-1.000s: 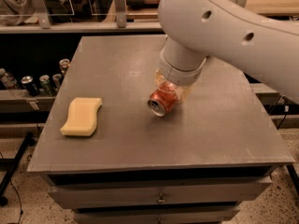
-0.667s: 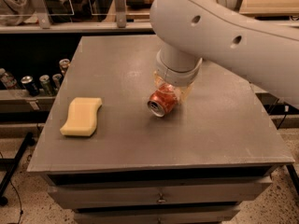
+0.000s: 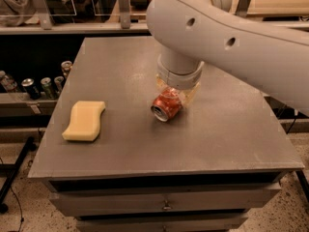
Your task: Knock coke can over
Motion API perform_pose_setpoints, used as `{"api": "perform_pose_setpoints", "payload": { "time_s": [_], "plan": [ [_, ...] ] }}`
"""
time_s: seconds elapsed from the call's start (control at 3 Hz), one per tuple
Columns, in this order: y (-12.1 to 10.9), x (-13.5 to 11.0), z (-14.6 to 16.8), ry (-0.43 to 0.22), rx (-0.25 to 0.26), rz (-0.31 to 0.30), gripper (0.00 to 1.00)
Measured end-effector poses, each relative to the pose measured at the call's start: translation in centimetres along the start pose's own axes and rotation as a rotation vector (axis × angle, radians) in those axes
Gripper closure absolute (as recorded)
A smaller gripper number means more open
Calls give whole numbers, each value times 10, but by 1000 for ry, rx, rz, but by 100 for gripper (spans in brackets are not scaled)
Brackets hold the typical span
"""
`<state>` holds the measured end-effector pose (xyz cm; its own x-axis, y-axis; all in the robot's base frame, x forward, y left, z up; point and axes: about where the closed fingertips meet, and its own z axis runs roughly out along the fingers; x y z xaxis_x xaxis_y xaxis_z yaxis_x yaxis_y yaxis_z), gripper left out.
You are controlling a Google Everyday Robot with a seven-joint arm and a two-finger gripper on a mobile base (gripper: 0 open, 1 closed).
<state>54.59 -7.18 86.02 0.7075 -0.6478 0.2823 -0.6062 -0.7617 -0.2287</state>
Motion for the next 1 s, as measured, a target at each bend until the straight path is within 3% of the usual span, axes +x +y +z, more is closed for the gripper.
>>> {"api": "perform_pose_setpoints", "payload": {
  "time_s": [0.33, 1.0],
  "plan": [
    [1, 1, 1, -2, -32, -7, 0],
    [1, 5, 1, -11, -46, 4, 0]
  ]
}}
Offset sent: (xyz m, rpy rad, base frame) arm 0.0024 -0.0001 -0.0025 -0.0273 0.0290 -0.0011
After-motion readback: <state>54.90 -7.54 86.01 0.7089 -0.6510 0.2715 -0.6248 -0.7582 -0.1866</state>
